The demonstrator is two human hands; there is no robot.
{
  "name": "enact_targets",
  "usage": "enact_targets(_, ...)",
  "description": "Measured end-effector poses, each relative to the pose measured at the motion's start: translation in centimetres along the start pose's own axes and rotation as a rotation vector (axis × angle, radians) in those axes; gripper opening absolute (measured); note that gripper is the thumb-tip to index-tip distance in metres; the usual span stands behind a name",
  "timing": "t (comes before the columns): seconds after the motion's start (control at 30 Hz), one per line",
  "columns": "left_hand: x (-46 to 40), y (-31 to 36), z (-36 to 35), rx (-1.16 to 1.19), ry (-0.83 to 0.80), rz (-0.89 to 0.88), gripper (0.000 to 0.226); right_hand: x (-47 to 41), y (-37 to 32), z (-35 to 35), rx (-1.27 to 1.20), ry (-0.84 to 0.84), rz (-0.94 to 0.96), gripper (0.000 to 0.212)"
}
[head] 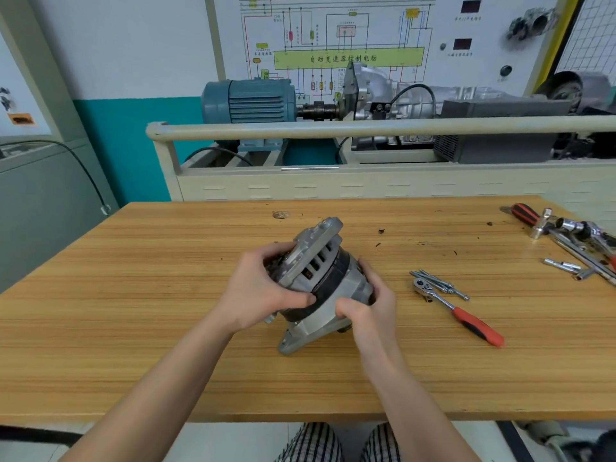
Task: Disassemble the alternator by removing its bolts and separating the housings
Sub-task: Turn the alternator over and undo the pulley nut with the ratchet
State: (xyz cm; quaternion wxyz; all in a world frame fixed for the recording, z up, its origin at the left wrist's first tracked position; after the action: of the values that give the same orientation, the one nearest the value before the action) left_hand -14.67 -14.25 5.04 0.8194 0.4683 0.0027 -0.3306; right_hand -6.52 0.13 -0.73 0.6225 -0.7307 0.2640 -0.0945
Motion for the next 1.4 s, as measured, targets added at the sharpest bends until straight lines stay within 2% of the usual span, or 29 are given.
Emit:
enact_targets(0.13,1.4,-1.2,-0.9,0.186,0.099,0.081,0.068,0.0,-1.9,1.0,0.037,0.052,0.045,0.060)
enact_targets(0.23,2.9,-3.7,-3.1,0.477,0.172,0.252,0.061,-0.2,-4.0,0.6,0.280,0.054,0.108,0.067)
enact_targets(0.3,3.7,-4.4,-4.2,0.588,0.210,0.307,0.058,-0.1,-4.7,0.4,0.406,0.047,0.120,0.066)
enact_targets(0.47,3.9,-4.3,-4.6,0.647,0.217,0.369,0.062,-0.1,-5.6,0.2,0.565,-0.026,0.107,0.067)
enact_targets(0.57,3.9,-4.9,-4.0,0.659,0.231,0.421,0.054,0.1,-5.9,-1.0,0.692,-0.119,0.113,0.086)
enact_targets(0.67,3.9,-5.2,-3.7,0.641,0.240,0.456,0.040,0.2,-5.2,-0.9,0.707,-0.184,0.102,0.102)
enact_targets(0.8,3.4,-4.8,-3.6,0.628,0.195,0.446,0.065,0.6,-4.1,0.3,0.807,-0.245,0.123,0.107)
enact_targets(0.9,3.2,-4.6,-3.6,0.632,0.158,0.423,0.069,0.2,-3.6,2.6,0.674,-0.283,0.063,0.111)
enact_targets(0.97,3.2,-4.7,-3.5,0.613,0.154,0.416,0.060,-0.2,-2.9,4.2,0.524,-0.265,-0.027,0.099)
enact_targets(1.03,3.1,-4.8,-3.5,0.581,0.164,0.414,0.045,-0.1,-1.3,5.0,0.378,-0.181,-0.120,0.071)
enact_targets(1.1,2.9,-5.0,-3.4,0.539,0.169,0.409,0.034,-0.1,0.0,5.0,0.395,-0.075,-0.125,0.040)
enact_targets(1.13,2.9,-4.9,-3.4,0.516,0.165,0.400,0.033,-0.2,0.3,4.9,0.439,-0.037,-0.100,0.033)
enact_targets(1.27,2.2,-3.2,-3.1,0.364,0.148,0.274,0.039,-1.0,0.4,4.8,0.420,-0.051,-0.024,0.042)
enact_targets(1.4,2.1,-2.7,-3.0,0.307,0.142,0.243,0.040,-0.6,0.6,4.9,0.355,-0.245,0.055,0.045)
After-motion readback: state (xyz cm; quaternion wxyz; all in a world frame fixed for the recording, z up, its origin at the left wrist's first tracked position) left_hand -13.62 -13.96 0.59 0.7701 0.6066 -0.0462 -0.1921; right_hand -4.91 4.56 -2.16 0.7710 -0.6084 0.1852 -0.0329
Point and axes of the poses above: each hand's wrist, its own x-axis away from the middle knuckle, its own z-axis out of the back of the hand, y = z × x, the point moved 8 cm from there along -x, towards the middle knuckle, and after that the axes turned 6 degrees about -x, right-handed, at the moved point
